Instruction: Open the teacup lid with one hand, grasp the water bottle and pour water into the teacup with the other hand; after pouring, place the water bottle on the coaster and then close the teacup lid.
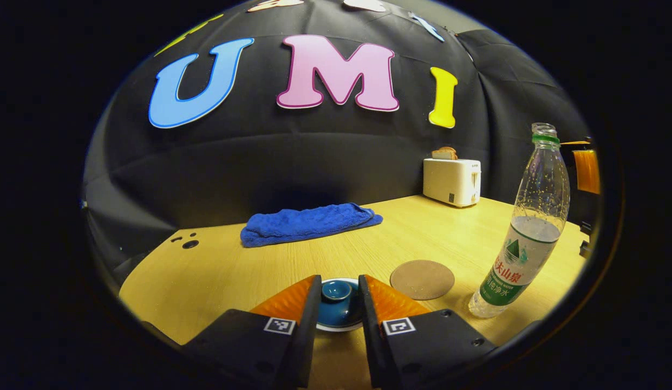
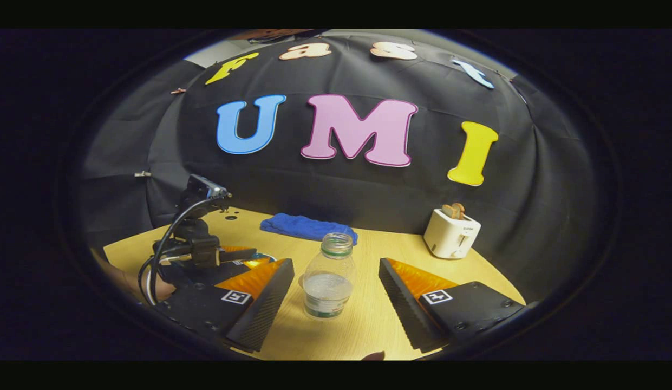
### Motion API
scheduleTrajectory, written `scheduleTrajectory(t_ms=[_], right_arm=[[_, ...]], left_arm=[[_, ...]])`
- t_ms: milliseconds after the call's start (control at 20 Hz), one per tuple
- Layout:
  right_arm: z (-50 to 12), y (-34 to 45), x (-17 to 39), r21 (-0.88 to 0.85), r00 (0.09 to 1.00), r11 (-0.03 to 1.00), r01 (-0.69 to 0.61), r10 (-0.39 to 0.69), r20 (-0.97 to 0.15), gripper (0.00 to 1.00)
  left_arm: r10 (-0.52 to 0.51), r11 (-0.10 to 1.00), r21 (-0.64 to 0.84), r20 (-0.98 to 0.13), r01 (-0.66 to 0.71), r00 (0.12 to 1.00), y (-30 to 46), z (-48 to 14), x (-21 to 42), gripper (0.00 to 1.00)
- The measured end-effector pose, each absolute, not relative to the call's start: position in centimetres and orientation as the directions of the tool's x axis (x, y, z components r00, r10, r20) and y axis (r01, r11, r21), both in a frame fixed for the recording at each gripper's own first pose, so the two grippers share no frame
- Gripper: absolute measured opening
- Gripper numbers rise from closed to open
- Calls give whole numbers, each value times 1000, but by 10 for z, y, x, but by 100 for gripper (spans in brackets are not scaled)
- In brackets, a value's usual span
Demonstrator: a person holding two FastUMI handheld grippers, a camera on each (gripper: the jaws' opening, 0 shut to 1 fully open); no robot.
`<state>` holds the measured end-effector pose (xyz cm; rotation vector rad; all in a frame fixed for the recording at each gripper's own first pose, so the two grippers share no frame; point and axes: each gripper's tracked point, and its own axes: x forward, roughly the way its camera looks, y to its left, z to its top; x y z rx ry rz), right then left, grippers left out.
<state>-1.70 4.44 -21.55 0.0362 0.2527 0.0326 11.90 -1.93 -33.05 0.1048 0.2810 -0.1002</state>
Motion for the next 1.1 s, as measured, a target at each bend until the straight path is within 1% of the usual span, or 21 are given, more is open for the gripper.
scheduleTrajectory(t_ms=[150,250,450,700,750,800,900,950,1000,1100], right_arm=[[-225,47,-17,42,966,999,-31,41,-255,98],[-232,49,-16,55,965,998,-37,50,-257,98],[-254,49,-14,70,964,997,-37,54,-260,98],[-291,49,-7,96,956,995,-24,51,-288,98],[-299,50,-4,103,954,994,-24,54,-294,98],[-305,51,-2,114,953,993,-25,58,-297,98],[-312,52,6,134,954,991,-22,61,-295,98],[-313,53,8,140,956,990,-19,59,-288,98],[-313,55,10,140,957,990,-17,57,-286,98],[-313,57,16,139,960,990,-18,56,-274,98]], left_arm=[[-90,986,114,-270,125,959,-18,-328,121,34],[-100,984,116,-273,136,957,-19,-326,119,32],[-120,986,84,-230,143,966,-20,-295,111,31],[-69,995,59,-215,84,974,2,-265,91,31],[-59,996,58,-214,73,975,6,-260,86,27],[-49,996,60,-214,63,976,11,-257,81,31],[-27,998,57,-214,40,977,20,-251,73,31],[-16,998,48,-216,27,976,25,-249,70,35],[-8,999,37,-218,16,976,29,-248,67,31],[6,1000,13,-222,-3,975,36,-247,64,31]])
